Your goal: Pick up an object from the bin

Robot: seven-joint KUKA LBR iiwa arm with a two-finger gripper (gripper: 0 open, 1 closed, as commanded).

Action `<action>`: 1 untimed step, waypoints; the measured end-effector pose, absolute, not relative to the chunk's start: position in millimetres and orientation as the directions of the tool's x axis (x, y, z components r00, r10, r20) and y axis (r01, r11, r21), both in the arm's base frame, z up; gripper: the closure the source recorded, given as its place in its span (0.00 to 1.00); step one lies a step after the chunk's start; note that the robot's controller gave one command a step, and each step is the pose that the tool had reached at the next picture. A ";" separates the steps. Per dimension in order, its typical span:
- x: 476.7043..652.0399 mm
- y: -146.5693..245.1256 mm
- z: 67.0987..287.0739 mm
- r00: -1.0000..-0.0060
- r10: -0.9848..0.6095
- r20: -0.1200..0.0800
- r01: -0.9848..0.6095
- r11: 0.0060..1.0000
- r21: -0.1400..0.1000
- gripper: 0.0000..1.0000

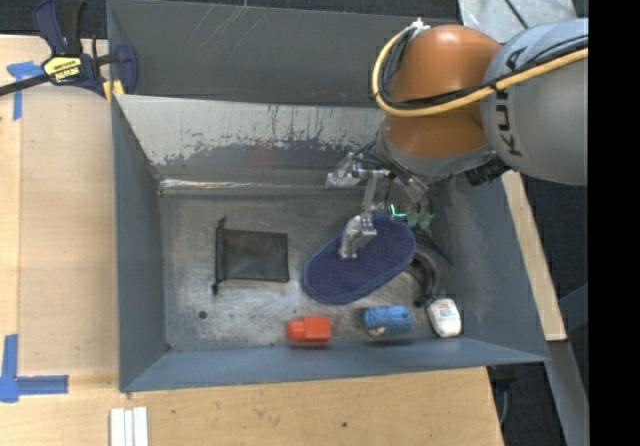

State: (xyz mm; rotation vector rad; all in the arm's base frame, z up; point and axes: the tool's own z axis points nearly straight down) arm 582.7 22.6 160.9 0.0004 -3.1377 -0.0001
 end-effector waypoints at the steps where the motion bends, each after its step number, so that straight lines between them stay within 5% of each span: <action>1: 583.0 -2.4 87.3 -0.981 -0.195 -0.017 -0.195 0.981 0.003 0.00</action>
Offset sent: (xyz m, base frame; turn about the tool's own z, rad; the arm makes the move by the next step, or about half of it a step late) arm -0.0056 -0.0321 -0.0909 -0.1953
